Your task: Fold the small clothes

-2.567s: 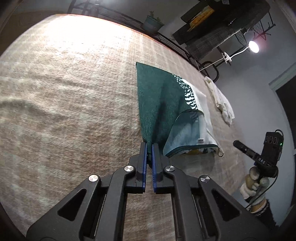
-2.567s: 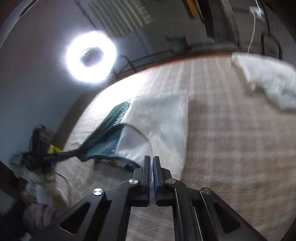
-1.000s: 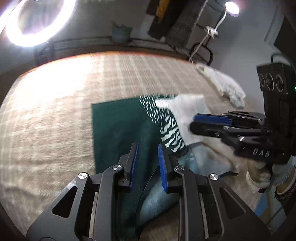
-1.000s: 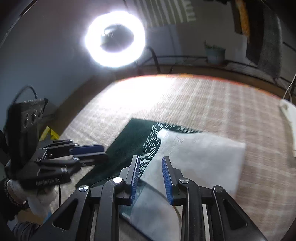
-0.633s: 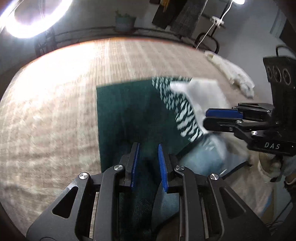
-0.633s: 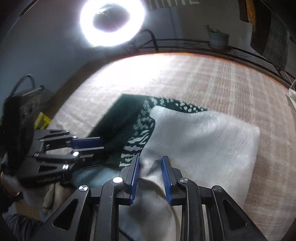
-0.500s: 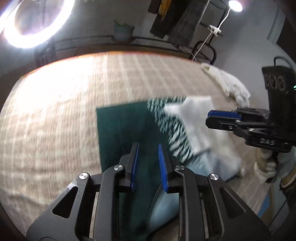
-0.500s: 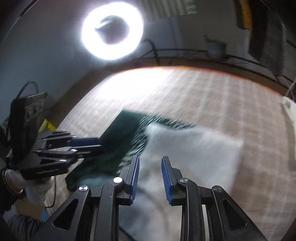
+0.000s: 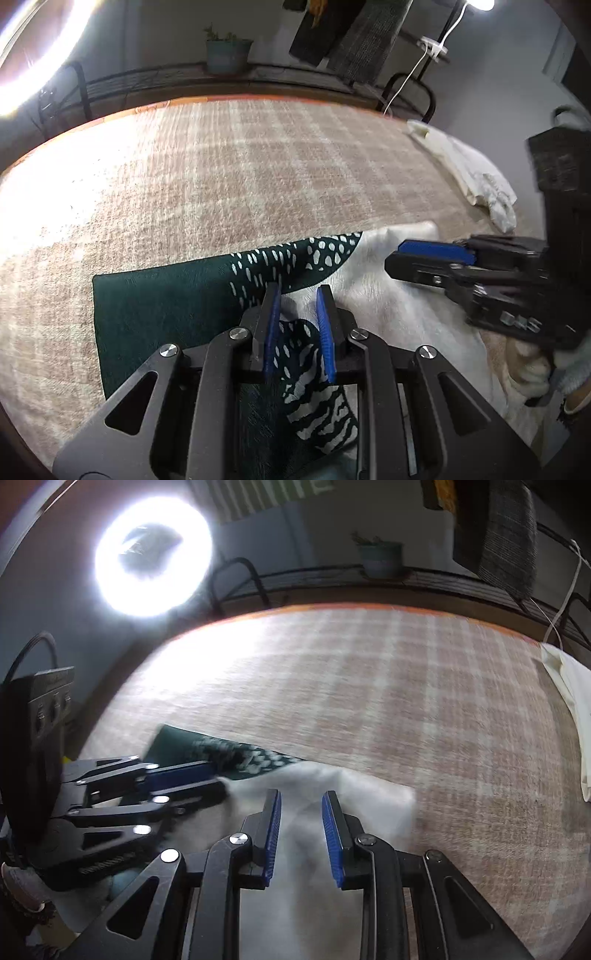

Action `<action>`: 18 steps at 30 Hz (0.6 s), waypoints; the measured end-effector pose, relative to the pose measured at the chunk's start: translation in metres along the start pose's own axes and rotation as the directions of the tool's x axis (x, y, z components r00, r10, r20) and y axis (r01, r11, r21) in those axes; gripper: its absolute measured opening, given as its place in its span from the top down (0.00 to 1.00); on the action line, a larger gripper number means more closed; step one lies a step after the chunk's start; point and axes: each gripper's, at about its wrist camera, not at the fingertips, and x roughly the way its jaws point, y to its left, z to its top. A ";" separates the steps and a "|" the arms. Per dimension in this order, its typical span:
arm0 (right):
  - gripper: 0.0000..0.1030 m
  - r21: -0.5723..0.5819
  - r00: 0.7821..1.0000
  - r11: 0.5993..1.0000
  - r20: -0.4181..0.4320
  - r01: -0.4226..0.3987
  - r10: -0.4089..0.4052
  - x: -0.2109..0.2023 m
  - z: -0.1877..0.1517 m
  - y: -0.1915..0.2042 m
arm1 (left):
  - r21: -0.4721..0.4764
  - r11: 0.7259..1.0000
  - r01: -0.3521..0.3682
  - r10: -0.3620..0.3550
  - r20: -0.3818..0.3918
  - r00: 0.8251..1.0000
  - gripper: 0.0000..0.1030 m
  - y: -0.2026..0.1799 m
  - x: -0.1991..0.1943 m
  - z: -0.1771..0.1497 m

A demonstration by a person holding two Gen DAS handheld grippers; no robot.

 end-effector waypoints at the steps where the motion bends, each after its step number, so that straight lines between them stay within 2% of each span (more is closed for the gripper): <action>1: 0.79 0.008 1.000 1.000 0.002 -0.005 0.005 0.001 -0.002 -0.005 | -0.003 1.000 0.009 -0.009 0.003 1.000 0.81 0.001 -0.001 -0.001; 2: 0.82 0.013 1.000 1.000 0.010 -0.011 0.011 0.000 -0.003 -0.008 | -0.005 1.000 0.016 -0.016 0.002 1.000 0.81 0.002 -0.002 -0.001; 5: 0.82 0.044 0.999 0.998 0.003 0.040 -0.040 -0.009 -0.006 -0.023 | 0.005 1.000 0.002 -0.001 -0.006 1.000 0.81 0.007 -0.012 -0.004; 7: 0.77 0.067 0.996 0.994 0.006 0.092 -0.093 -0.020 -0.010 -0.033 | -0.005 0.999 -0.039 0.039 0.002 0.999 0.81 0.018 -0.025 -0.008; 9: 0.71 0.100 0.994 0.989 0.018 0.105 -0.108 -0.032 -0.017 -0.042 | -0.051 0.997 -0.052 0.053 0.027 0.998 0.81 0.037 -0.045 -0.013; 12: 0.68 0.181 0.998 0.983 0.044 0.038 -0.046 -0.056 -0.029 -0.060 | -0.136 0.990 -0.043 0.051 0.059 0.997 0.80 0.068 -0.073 -0.023; 13: 0.66 0.210 0.999 0.978 0.053 -0.008 -0.003 -0.065 -0.036 -0.065 | -0.171 0.985 -0.039 0.051 0.064 0.997 0.79 0.080 -0.081 -0.028; 15: 0.55 0.236 0.996 0.969 0.063 -0.074 0.060 -0.073 -0.043 -0.068 | -0.245 0.969 -0.009 0.025 0.062 0.998 0.67 0.102 -0.093 -0.038; 17: 0.45 0.262 0.988 0.953 0.079 -0.151 0.135 -0.080 -0.055 -0.069 | -0.332 0.942 0.044 -0.030 0.047 0.998 0.63 0.121 -0.098 -0.051; 18: 0.44 0.271 0.984 0.946 0.081 -0.175 0.159 -0.077 -0.058 -0.066 | -0.362 0.930 0.063 -0.051 0.042 0.998 0.63 0.127 -0.099 -0.057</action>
